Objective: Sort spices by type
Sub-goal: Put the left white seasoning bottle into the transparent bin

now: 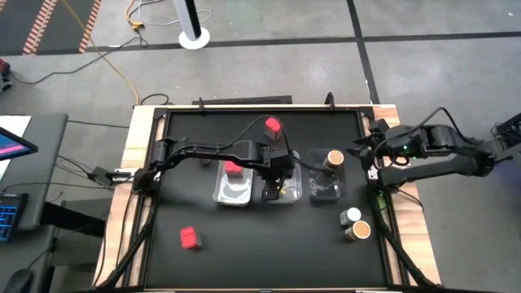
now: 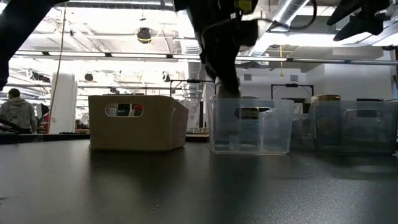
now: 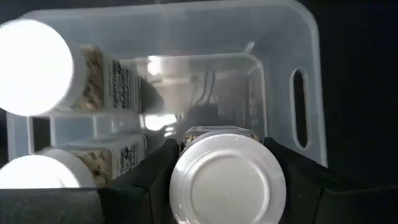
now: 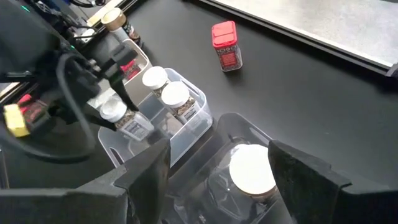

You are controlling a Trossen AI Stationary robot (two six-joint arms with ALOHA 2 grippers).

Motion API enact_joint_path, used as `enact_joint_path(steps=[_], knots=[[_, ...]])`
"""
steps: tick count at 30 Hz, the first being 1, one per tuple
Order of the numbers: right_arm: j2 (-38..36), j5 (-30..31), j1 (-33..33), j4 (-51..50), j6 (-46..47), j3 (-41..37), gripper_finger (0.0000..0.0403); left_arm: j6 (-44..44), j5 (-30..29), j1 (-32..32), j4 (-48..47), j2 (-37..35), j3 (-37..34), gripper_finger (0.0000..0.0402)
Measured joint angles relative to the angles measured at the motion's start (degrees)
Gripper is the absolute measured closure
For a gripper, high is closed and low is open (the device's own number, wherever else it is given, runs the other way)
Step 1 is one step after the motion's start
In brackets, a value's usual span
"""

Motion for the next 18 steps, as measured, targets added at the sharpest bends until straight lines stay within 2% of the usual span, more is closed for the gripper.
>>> enact_joint_path(steps=[4,18], knots=[[0.0,0.0,-0.1,0.0,0.0,0.0,0.0107,-0.5,0.4,0.3,4.1,-0.1,-2.8,0.0201],[0.0,0.0,-0.1,0.0,0.0,0.0,0.0107,-0.4,0.5,1.6,3.2,0.0,-3.7,0.0201]])
